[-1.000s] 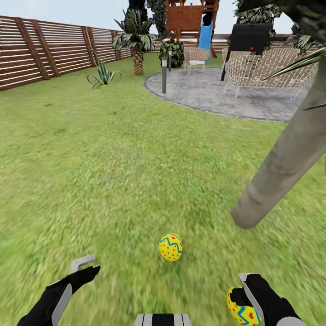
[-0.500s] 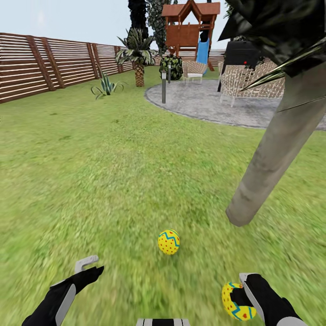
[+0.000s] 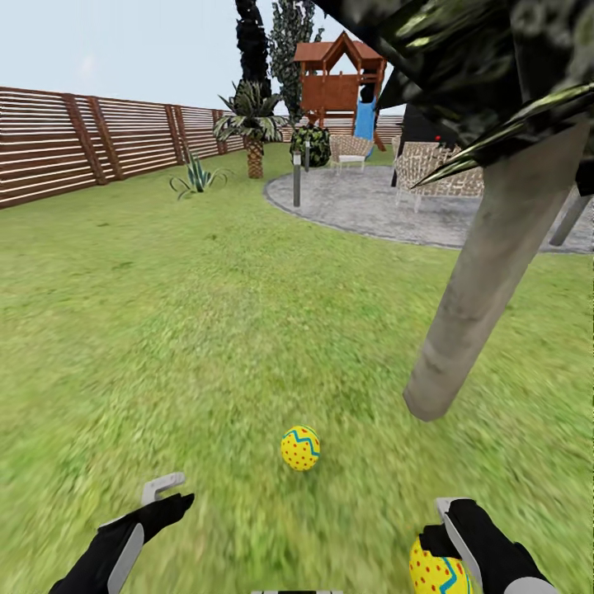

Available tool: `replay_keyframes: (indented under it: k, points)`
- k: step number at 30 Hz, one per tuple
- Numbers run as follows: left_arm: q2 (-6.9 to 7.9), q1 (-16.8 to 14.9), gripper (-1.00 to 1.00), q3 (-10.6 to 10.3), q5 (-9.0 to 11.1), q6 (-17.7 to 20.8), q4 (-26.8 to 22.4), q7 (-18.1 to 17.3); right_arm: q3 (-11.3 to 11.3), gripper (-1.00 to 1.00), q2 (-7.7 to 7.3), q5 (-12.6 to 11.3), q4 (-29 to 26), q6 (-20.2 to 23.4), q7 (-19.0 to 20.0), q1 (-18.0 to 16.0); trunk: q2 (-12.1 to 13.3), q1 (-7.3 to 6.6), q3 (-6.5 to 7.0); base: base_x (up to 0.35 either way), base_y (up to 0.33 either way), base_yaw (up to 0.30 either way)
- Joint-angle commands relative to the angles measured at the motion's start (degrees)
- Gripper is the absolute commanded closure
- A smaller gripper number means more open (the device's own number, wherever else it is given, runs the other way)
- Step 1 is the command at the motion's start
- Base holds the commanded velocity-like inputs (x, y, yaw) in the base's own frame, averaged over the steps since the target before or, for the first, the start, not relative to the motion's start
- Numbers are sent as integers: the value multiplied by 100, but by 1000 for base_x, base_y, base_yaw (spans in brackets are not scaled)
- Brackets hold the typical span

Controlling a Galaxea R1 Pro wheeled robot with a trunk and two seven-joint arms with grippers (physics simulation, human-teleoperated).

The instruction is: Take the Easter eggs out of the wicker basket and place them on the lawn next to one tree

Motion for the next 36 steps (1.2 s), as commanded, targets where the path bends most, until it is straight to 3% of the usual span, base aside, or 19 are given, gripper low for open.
replay_keyframes:
  k: [1, 7, 15, 27, 36]
  points:
    - [-5, -1, -100, 19, 25, 40, -2, -22, -3, -100, -1, -6, -7, 25, -12, -1, 0, -4, 18, -73, -45, 0]
    - [-70, -1, -100, 16, 21, 33, 20, -23, -5, -100, -1, -6, -7, 25, -12, -1, 8, -19, 151, -307, -6, 0]
    - [-77, -1, -100, 19, 21, 26, 21, -23, -5, -100, 7, -6, -7, 25, -12, -1, 18, -40, 328, -75, 0, 0]
    - [-123, -1, -100, 14, 21, 24, 39, -23, -4, -100, 15, 2, -7, 25, -12, -1, 34, -71, 594, -331, -17, 0]
    - [-174, -1, -100, 13, -102, 17, 186, -23, -1, -100, 14, 2, -7, 25, -12, -1, 46, -94, 793, -238, -141, 0]
